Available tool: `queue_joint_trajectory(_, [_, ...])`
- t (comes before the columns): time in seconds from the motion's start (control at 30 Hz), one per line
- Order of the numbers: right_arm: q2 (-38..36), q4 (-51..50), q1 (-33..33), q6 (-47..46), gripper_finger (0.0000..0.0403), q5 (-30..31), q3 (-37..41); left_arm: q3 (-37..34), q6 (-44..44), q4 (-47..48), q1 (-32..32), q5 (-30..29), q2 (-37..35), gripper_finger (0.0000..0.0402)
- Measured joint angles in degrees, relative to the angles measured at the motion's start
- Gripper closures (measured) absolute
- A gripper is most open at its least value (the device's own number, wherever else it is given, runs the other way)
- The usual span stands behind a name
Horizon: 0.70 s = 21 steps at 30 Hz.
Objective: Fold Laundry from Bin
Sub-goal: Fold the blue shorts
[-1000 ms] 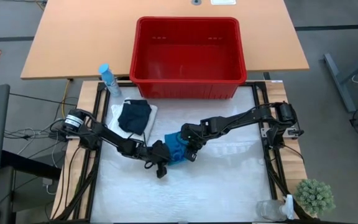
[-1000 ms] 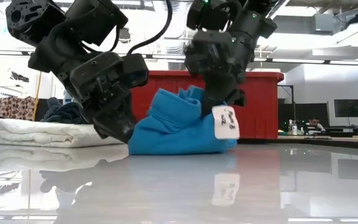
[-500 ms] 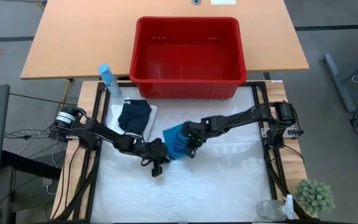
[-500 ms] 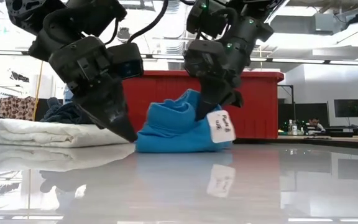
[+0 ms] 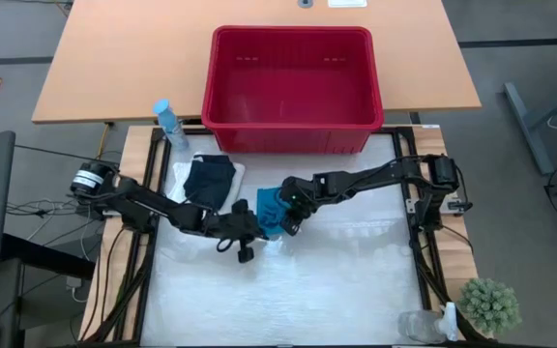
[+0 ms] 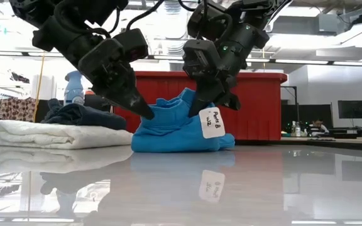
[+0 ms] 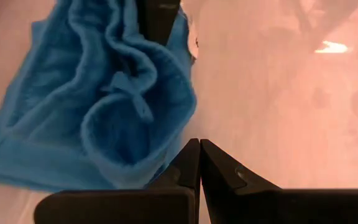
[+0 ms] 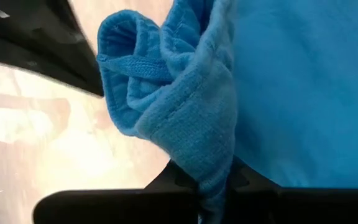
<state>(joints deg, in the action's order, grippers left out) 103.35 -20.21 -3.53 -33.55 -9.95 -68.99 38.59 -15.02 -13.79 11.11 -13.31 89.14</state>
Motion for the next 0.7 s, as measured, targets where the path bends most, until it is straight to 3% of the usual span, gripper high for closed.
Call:
queue_joint_trajectory(0.13, [0.01,-0.34,-0.41,-0.07,0.0361,-0.68,0.00,-0.02,0.40,0.31,-0.62,0.19,0.11,0.0402])
queue_joint_trajectory(0.43, [0.02,-0.33,-1.86,-3.49,0.0258,-0.63,0.00,-0.02,0.93,-0.10,-1.24,-0.99,0.09,0.0401])
queue_joint_trajectory(0.7, [0.02,-0.43,-3.55,-5.48,0.0211,-0.60,0.00,-0.02,1.98,-1.11,-2.01,-3.94,1.19,0.0401])
